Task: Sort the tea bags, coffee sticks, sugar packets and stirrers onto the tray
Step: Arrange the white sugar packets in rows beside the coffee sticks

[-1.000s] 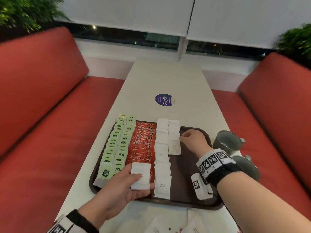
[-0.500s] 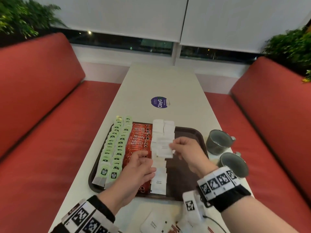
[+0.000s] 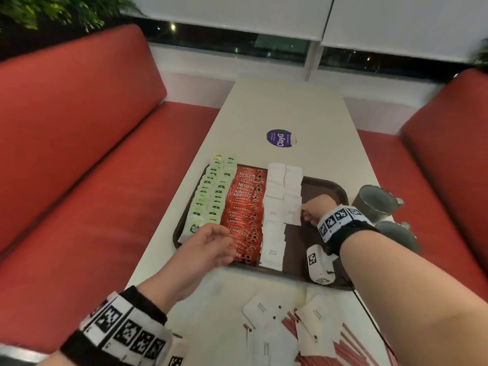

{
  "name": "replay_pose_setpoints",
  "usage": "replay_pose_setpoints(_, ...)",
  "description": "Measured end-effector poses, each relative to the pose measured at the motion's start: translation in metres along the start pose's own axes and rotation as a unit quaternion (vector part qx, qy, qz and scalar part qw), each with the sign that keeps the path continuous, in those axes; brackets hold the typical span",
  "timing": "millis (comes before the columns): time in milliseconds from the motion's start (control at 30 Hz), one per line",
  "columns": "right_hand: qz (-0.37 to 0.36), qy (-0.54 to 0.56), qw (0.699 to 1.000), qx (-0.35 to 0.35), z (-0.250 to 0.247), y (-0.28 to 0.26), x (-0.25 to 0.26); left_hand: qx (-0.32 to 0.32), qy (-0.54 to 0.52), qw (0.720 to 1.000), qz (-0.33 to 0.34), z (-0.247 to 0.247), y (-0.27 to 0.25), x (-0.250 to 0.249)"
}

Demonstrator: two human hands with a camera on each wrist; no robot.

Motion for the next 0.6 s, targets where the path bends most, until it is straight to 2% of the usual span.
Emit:
replay_pose_setpoints(100,-0.081,-0.115,0.985,-0.1,-0.026,-0.038,0.021,0.009,0.138,0.99,0.024,0.001,-0.003,0.001)
replay_pose_setpoints(167,-0.159,-0.08,0.974,-0.143,-0.036,-0.085,0.031,0.031,0.25,0.967,0.041,0.007,-0.005,0.004)
replay_pose_setpoints(233,-0.231,-0.086,0.961,-0.123,-0.024,-0.143,0.027,0.074,0.379,0.921,0.045,0.02,-0.009,0.015)
replay_pose_setpoints(300,-0.273,-0.159,0.948,-0.045,0.013,-0.187,0.006,0.118,0.498,0.858,0.053,0.037,-0.013,0.032)
replay_pose_setpoints(367,-0.285,-0.268,0.92,-0.008,0.051,-0.211,-0.019,0.135,0.582,0.8,0.056,0.05,-0.014,0.049)
replay_pose_setpoints(467,-0.252,-0.368,0.895,-0.006,0.085,-0.225,-0.048,0.133,0.647,0.75,0.043,0.061,-0.013,0.071)
replay_pose_setpoints(533,-0.239,-0.4,0.885,-0.008,0.097,-0.229,-0.052,0.124,0.663,0.737,0.043,0.065,-0.012,0.078)
replay_pose_setpoints(600,-0.235,-0.417,0.878,-0.017,0.105,-0.23,-0.049,0.114,0.665,0.737,0.044,0.067,-0.011,0.082)
Point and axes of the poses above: each hand's wrist, its own y-axis towards the middle knuckle, its own z-axis out of the palm, x = y × z, the point moved 9 cm from there along y, towards the middle knuckle, and after that the axes turned 13 degrees about -y, right-handed, at the moved point
